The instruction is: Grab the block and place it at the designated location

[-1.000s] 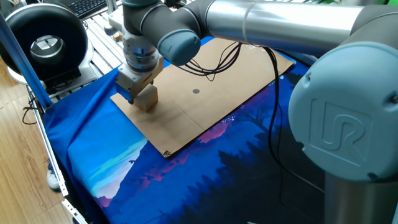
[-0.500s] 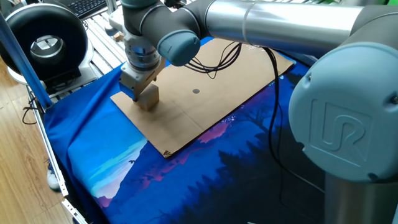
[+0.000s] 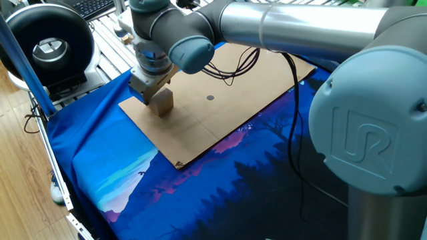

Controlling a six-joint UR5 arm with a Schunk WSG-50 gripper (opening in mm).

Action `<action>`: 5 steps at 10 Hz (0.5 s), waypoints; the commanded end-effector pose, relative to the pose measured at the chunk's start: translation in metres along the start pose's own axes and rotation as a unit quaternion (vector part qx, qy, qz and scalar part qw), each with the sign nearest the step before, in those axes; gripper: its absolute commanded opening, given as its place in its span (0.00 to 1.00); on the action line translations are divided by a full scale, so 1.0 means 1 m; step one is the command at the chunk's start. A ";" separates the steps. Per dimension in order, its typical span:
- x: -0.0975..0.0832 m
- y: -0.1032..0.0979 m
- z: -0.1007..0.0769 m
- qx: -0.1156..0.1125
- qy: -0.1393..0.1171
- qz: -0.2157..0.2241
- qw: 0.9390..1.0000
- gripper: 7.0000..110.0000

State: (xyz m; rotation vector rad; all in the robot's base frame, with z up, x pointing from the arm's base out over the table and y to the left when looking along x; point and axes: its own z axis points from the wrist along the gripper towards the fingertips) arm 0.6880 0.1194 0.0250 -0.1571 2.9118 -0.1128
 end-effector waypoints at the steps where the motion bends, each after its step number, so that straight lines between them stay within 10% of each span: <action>1: 0.012 0.006 -0.004 -0.014 0.028 0.091 0.995 0.00; 5: 0.012 0.011 -0.005 -0.026 0.035 0.081 0.996 0.00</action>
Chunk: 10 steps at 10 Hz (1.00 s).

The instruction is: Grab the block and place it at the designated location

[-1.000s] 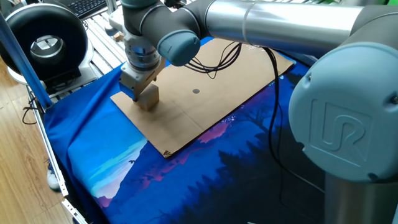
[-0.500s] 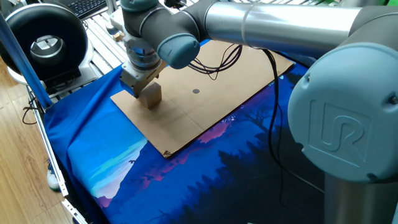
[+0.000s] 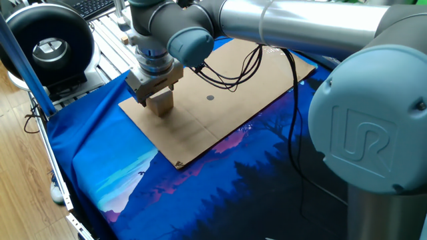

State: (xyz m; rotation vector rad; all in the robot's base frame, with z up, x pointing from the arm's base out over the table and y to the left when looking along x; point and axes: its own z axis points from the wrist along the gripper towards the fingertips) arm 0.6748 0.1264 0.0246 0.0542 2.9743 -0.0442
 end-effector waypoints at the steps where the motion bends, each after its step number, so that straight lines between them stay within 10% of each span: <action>1: -0.003 0.012 -0.002 -0.029 -0.004 -0.011 1.000 0.57; 3: -0.005 0.016 -0.002 -0.037 -0.009 -0.031 0.999 0.57; 4: -0.006 0.015 -0.002 -0.037 -0.010 -0.033 0.999 0.97; 10: -0.002 0.005 -0.001 -0.019 0.004 -0.009 1.000 0.79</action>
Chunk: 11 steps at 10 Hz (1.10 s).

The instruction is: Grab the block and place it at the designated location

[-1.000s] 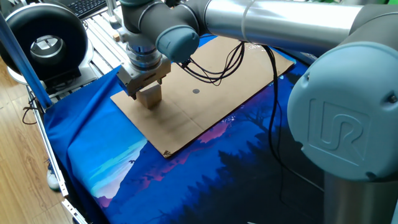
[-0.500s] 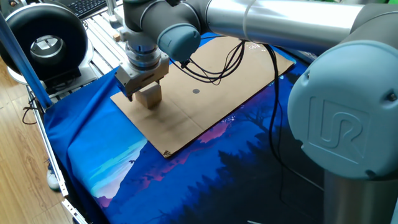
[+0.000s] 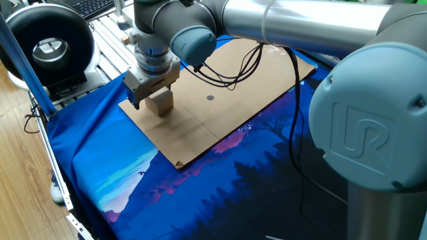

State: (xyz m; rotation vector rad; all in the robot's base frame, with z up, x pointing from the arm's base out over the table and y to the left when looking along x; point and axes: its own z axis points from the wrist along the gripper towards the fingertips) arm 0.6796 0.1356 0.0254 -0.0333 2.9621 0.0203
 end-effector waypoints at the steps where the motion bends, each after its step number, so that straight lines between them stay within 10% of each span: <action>1: 0.002 -0.004 0.000 0.003 0.009 0.020 1.000 0.79; 3: 0.001 -0.002 0.001 -0.003 0.008 0.020 1.000 0.79; 4: 0.000 -0.001 0.002 -0.004 0.007 0.020 1.000 0.00; 7: 0.007 0.006 0.002 -0.020 0.022 0.016 0.999 0.00; 8: 0.002 0.011 0.002 -0.035 0.008 -0.012 0.999 0.36; 9: 0.001 0.023 0.001 -0.062 0.003 -0.021 0.998 0.36; 10: 0.002 0.012 0.001 -0.042 0.006 -0.023 0.999 0.36; 11: 0.002 0.009 0.001 -0.039 0.008 -0.024 0.999 0.97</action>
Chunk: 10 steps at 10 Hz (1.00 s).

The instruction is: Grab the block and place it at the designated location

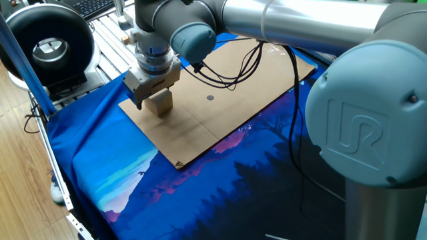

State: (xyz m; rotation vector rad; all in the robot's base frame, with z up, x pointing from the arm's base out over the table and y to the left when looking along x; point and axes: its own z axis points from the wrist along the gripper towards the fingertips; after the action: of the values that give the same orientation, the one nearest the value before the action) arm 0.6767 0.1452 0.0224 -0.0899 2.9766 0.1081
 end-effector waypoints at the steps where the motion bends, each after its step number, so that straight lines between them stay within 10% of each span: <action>1: -0.001 -0.002 -0.002 -0.007 -0.001 -0.010 1.000 0.97; 3: -0.004 -0.004 -0.002 -0.005 -0.008 -0.018 1.000 0.97; 4: -0.004 -0.005 -0.002 -0.003 -0.006 -0.010 1.000 0.79; 6: 0.001 -0.017 -0.003 0.022 0.006 0.006 1.000 0.79; 9: 0.001 -0.007 -0.003 0.001 0.006 0.010 1.000 0.79; 10: 0.001 -0.006 -0.003 -0.001 0.006 0.009 1.000 0.00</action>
State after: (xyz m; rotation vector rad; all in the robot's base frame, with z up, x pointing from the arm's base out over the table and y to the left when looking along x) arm 0.6758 0.1359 0.0232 -0.0840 2.9868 0.0822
